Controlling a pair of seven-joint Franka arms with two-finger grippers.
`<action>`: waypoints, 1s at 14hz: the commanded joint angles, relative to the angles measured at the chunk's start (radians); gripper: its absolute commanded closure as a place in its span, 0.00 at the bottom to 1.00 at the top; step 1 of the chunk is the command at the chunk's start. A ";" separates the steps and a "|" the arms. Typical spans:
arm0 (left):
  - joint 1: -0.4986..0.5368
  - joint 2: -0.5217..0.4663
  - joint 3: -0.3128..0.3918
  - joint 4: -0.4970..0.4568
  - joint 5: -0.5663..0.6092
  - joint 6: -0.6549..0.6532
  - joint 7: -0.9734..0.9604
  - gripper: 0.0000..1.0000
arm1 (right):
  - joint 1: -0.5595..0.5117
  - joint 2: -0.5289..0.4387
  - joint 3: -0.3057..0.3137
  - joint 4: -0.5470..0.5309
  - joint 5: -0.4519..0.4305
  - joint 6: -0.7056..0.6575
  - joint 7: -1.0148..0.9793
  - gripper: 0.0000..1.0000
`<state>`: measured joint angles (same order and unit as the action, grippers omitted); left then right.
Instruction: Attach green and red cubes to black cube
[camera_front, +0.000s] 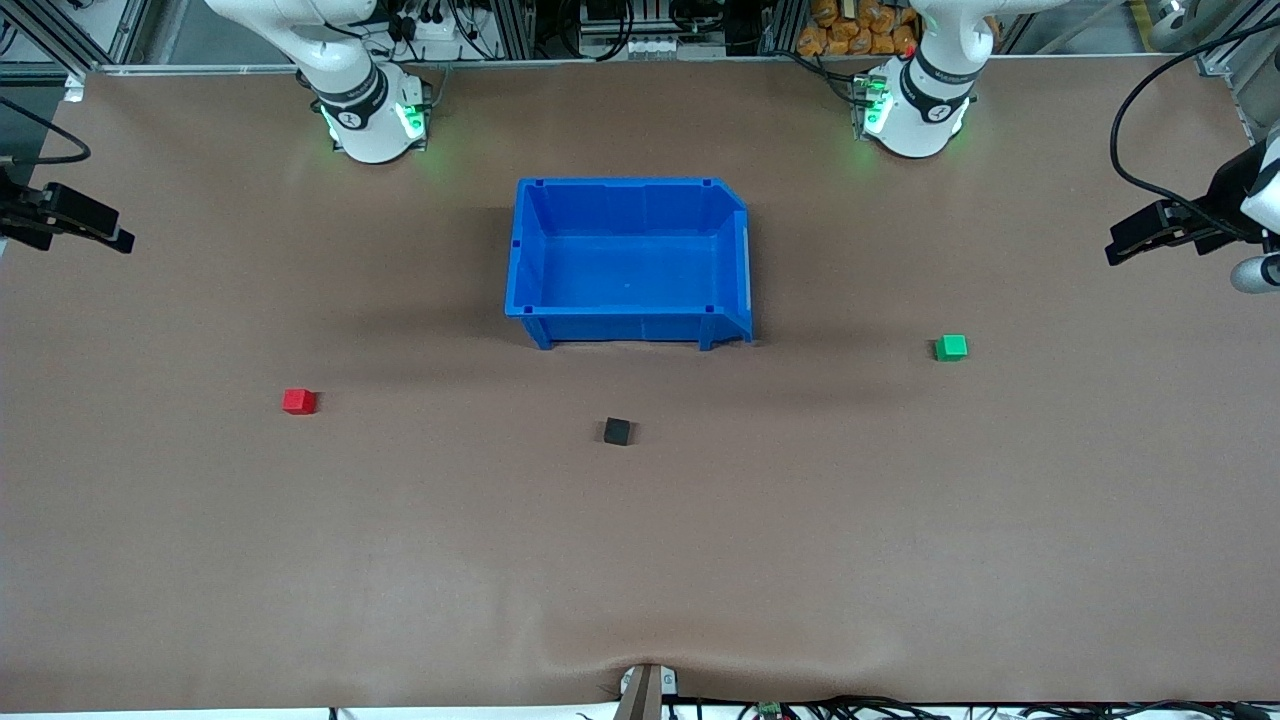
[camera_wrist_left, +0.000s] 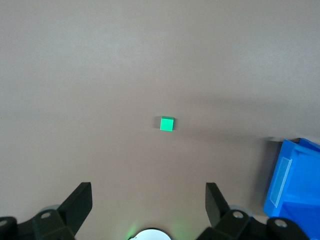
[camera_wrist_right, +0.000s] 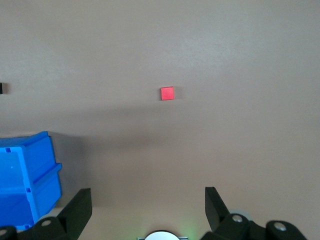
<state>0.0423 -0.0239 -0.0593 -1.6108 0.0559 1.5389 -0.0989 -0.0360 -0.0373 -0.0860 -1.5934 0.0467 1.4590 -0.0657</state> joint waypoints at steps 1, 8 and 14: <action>0.001 0.009 -0.008 0.023 0.021 -0.028 -0.002 0.00 | -0.013 -0.010 0.006 0.006 0.002 -0.015 -0.043 0.00; 0.004 0.010 -0.008 0.022 0.010 -0.034 -0.004 0.00 | -0.012 -0.007 0.006 0.007 0.004 -0.015 -0.043 0.00; 0.004 0.007 -0.010 0.003 -0.001 -0.033 0.001 0.00 | -0.012 0.005 0.006 0.007 0.004 -0.014 -0.042 0.00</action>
<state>0.0422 -0.0182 -0.0631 -1.6114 0.0559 1.5225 -0.0988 -0.0360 -0.0365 -0.0868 -1.5928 0.0466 1.4569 -0.0962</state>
